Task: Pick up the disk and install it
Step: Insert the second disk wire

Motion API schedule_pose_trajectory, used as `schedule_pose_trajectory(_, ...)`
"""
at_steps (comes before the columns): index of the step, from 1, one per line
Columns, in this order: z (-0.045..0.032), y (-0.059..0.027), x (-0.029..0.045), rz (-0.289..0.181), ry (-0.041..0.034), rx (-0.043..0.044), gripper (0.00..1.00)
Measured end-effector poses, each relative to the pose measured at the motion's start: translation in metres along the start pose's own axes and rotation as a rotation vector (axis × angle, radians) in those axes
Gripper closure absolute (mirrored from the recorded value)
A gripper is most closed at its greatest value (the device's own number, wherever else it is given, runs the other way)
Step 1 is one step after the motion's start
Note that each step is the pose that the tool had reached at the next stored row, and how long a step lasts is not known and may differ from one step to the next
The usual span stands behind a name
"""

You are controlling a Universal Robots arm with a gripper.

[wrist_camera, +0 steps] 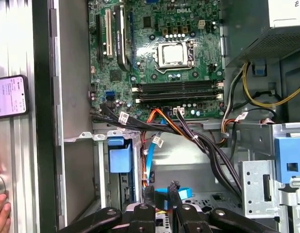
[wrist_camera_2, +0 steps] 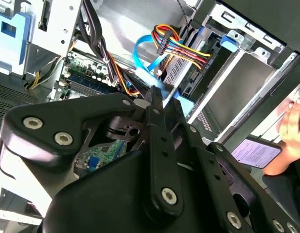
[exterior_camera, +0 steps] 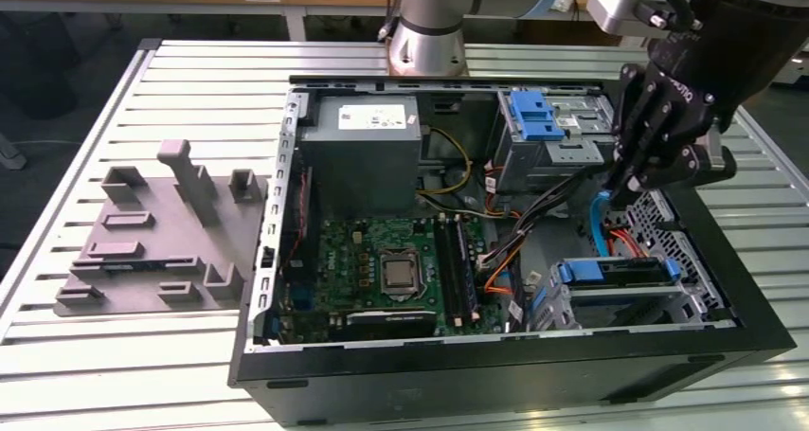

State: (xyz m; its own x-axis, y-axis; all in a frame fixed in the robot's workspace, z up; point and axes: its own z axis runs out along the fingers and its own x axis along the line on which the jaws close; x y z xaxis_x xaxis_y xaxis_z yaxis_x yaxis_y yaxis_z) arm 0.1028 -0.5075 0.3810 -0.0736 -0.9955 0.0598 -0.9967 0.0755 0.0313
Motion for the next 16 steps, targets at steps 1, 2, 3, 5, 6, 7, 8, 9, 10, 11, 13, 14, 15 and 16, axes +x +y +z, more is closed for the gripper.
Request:
schedule_pose_trajectory(1,-0.0006,0.0000,0.0000,0.000,-0.0001,0.0000,0.75)
schedule_pose_trajectory(2,-0.0013,0.0001,0.0000,0.000,-0.0001,0.0000,0.75)
schedule_pose_trajectory(3,-0.0013,0.0001,0.0000,0.000,-0.0004,0.0000,0.75)
schedule_pose_trajectory(5,-0.0012,0.0001,-0.0004,0.000,0.0003,0.0000,0.75)
schedule_pose_trajectory(6,-0.0005,0.0001,-0.0005,0.000,0.0012,0.0000,0.75)
schedule_pose_trajectory(7,0.0006,0.0000,-0.0007,0.000,0.0018,0.0001,0.75)
schedule_pose_trajectory(8,0.0022,0.0000,-0.0008,0.000,0.0029,0.0002,0.75)
schedule_pose_trajectory(9,0.0041,-0.0001,-0.0010,0.000,0.0051,0.0004,0.75)
schedule_pose_trajectory(10,0.0057,-0.0001,-0.0011,0.000,0.0073,0.0005,0.75)
schedule_pose_trajectory(11,0.0074,-0.0002,-0.0011,0.000,0.0096,0.0007,0.75)
schedule_pose_trajectory(13,0.0102,-0.0003,-0.0014,0.001,0.0144,0.0011,0.75)
schedule_pose_trajectory(14,0.0112,-0.0003,-0.0014,0.001,0.0174,0.0013,0.75)
schedule_pose_trajectory(15,0.0120,-0.0003,-0.0015,0.001,0.0205,0.0015,0.75)
schedule_pose_trajectory(16,0.0126,-0.0003,-0.0015,0.001,0.0233,0.0017,0.75)
